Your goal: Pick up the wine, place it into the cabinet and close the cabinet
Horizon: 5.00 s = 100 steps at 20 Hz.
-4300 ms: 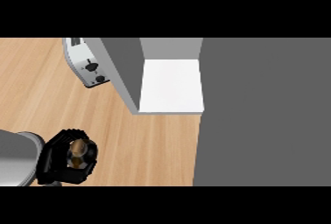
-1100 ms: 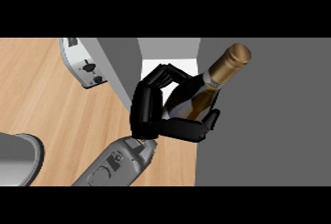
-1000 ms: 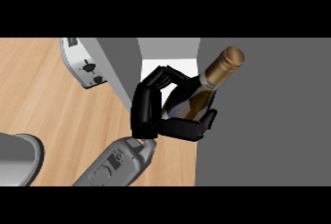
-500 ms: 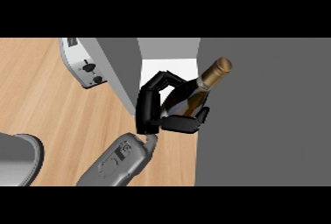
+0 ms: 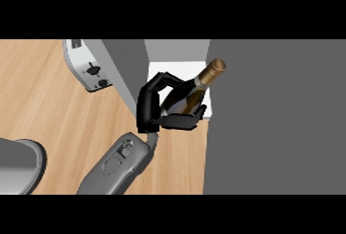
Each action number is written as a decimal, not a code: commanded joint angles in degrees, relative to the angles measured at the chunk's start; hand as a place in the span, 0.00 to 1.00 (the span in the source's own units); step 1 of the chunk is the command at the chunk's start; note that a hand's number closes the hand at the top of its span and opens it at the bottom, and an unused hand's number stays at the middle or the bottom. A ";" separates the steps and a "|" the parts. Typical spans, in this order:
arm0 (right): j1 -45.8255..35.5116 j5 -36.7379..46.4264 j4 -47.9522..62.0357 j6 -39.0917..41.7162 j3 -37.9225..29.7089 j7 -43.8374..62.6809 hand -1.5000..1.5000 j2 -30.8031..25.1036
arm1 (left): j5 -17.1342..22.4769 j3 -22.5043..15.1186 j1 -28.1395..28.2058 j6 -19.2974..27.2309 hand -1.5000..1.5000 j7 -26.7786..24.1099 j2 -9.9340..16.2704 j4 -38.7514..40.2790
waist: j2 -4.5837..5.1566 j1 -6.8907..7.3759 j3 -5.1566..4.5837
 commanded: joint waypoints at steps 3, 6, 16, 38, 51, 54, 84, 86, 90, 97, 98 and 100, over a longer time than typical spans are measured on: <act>1.72 -3.67 -8.49 -0.64 0.29 3.65 0.00 -0.19 | 3.04 1.34 1.56 -0.91 1.00 -7.86 -0.13 4.39 | 0.03 -0.19 0.00; 2.82 -1.08 -7.56 -1.42 3.42 1.96 0.00 2.00 | 2.32 4.58 0.30 -2.90 1.00 -5.32 -0.14 4.63 | -0.01 0.14 0.01; 3.91 -7.07 -8.61 -0.20 -2.06 2.92 0.00 -0.24 | 4.18 10.86 -10.44 -7.75 1.00 -0.76 0.70 13.46 | 0.02 -0.34 0.02; 2.41 -2.32 -6.55 0.19 2.54 0.82 0.00 1.39 | 8.04 17.82 -28.54 -5.15 1.00 -16.71 -0.14 43.28 | 0.49 -1.75 -0.02; 2.36 -3.83 -4.24 0.58 2.79 -0.77 0.00 2.08 | 14.53 26.54 -29.39 -13.57 1.00 -20.70 -0.14 51.45 | 0.86 -2.44 -0.03; 0.79 -1.08 -1.46 0.27 4.06 -2.10 0.00 2.98 | 14.40 27.69 -32.69 -15.55 1.00 -17.59 1.40 53.02 | 0.89 -1.83 -0.03; 0.96 -3.31 -2.86 1.22 3.65 -1.32 0.00 2.12 | 9.07 26.36 -30.36 -7.29 0.00 -26.18 0.57 62.22 | 1.57 -3.79 -0.07; 1.88 -4.09 -3.53 1.15 2.32 -1.09 0.00 1.62 | 10.27 27.38 -28.95 -8.29 0.00 -27.18 -0.14 61.50 | 1.35 -3.92 -0.05; 0.70 -3.11 -1.09 1.79 3.22 -3.19 0.00 1.97 | 9.82 27.78 -30.49 -9.93 0.00 -27.09 1.29 61.03 | 1.58 -3.56 -0.05; 1.92 -3.79 -3.95 0.72 3.61 -1.15 0.00 1.67 | 8.98 27.53 -28.97 -13.75 0.00 -28.30 1.26 61.09 | 1.35 -3.52 -0.06; 1.30 -5.52 -2.01 1.74 0.80 -2.38 0.00 0.55 | 9.06 27.74 -29.23 -13.69 0.00 -28.99 0.99 60.57 | 1.37 -3.32 -0.03; -0.03 -3.43 -0.66 1.17 2.72 -2.64 0.00 1.40 | 8.61 27.39 -28.70 -16.09 0.00 -29.31 0.91 60.72 | 1.47 -3.12 -0.06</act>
